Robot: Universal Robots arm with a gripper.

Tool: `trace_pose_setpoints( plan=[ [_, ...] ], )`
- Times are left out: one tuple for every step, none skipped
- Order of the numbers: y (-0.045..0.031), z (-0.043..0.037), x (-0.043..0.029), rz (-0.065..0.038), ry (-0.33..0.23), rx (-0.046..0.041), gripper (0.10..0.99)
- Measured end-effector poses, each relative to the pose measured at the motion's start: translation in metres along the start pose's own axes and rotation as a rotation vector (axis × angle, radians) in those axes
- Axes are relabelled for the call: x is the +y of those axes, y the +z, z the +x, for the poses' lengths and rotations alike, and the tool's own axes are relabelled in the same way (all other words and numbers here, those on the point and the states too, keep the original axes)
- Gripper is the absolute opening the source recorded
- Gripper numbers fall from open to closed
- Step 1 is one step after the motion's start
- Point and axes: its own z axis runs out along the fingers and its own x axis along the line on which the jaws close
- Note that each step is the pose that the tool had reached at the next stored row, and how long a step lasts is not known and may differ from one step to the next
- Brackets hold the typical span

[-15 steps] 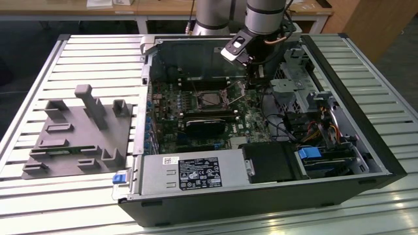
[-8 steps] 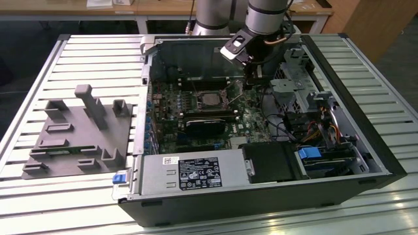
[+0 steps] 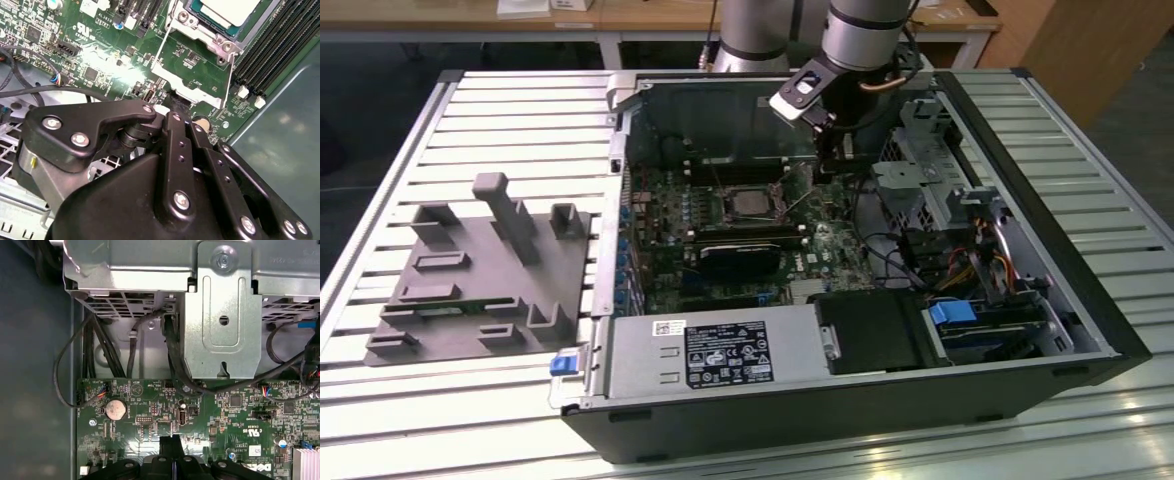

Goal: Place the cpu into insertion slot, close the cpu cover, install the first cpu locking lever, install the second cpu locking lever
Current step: 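Close the cpu cover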

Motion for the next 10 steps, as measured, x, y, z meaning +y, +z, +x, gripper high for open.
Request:
trace_pose_setpoints(
  plan=[
    [0.0001, 0.0000, -0.0006, 0.000, 0.000, 0.0001, 0.106],
    [0.0002, 0.0001, -0.0022, 0.000, 0.000, 0.0003, 0.106],
    [0.0002, 0.0000, -0.0042, 0.000, 0.000, 0.0002, 0.106],
    [0.0001, -0.0001, -0.0068, 0.000, 0.000, 0.0000, 0.106],
    [0.0002, -0.0001, -0.0098, -0.001, 0.000, 0.0001, 0.106],
    [0.0003, -0.0001, -0.0130, -0.002, 0.000, 0.0001, 0.106],
    [0.0004, -0.0001, -0.0162, -0.004, 0.000, 0.0001, 0.106],
    [0.0005, -0.0002, -0.0195, -0.005, 0.001, 0.0001, 0.106],
    [0.0005, -0.0002, -0.0227, -0.007, 0.001, 0.0001, 0.106],
    [0.0006, -0.0003, -0.0260, -0.009, 0.001, 0.0002, 0.106]
  ],
)
